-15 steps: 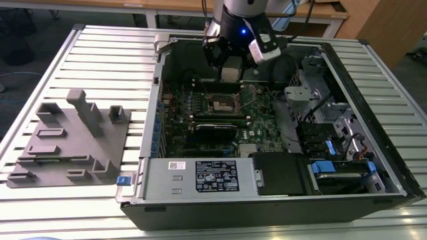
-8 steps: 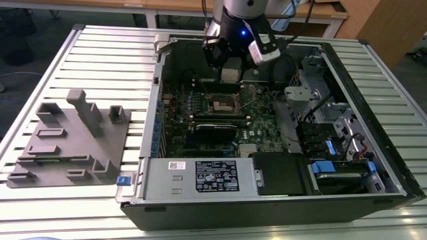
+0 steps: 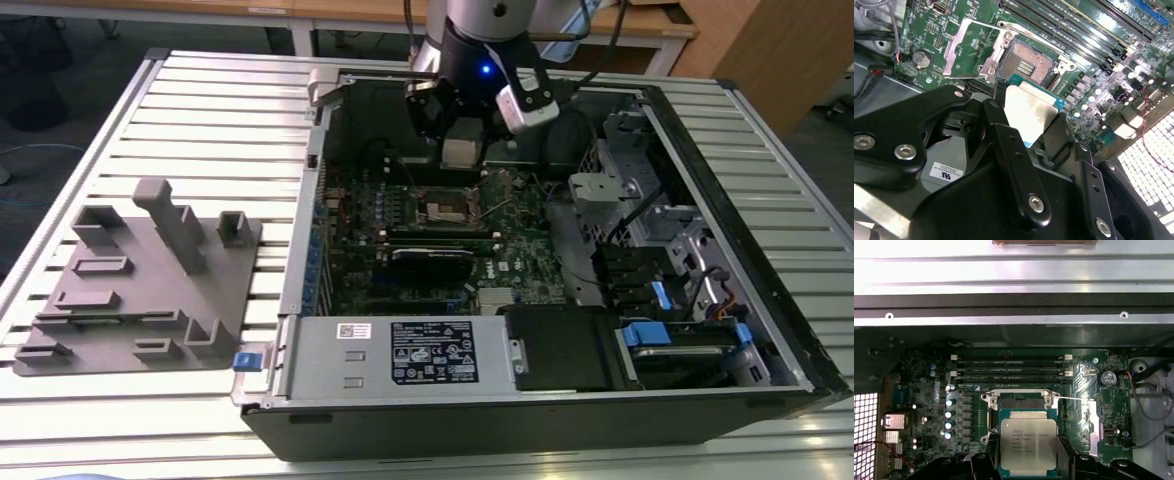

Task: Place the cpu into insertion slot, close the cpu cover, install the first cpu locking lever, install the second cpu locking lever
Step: 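Place the cpu into insertion slot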

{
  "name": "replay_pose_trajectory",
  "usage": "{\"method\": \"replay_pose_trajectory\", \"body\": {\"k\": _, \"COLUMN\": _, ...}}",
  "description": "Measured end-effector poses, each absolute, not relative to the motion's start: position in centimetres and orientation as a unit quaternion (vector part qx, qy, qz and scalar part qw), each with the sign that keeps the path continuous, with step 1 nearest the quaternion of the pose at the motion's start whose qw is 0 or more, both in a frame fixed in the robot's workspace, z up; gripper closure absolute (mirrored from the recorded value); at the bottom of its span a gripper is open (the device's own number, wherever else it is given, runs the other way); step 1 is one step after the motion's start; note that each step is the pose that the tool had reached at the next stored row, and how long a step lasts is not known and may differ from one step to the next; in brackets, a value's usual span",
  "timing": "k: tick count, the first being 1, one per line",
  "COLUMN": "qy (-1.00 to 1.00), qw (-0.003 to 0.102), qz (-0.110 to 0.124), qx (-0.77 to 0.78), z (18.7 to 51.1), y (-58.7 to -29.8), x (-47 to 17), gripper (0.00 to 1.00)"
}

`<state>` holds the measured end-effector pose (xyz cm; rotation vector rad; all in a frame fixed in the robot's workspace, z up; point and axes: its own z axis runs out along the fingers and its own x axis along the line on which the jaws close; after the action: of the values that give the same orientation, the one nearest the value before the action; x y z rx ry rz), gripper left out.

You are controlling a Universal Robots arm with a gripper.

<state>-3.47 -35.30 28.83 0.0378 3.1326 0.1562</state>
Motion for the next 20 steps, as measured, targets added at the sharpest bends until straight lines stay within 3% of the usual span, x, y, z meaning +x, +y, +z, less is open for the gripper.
{"method": "replay_pose_trajectory", "body": {"k": 20, "qy": 0.999, "qw": 0.003, "qz": 0.050, "qx": 0.012, "z": 27.82, "y": -35.30, "x": -3.49, "gripper": 0.46}}
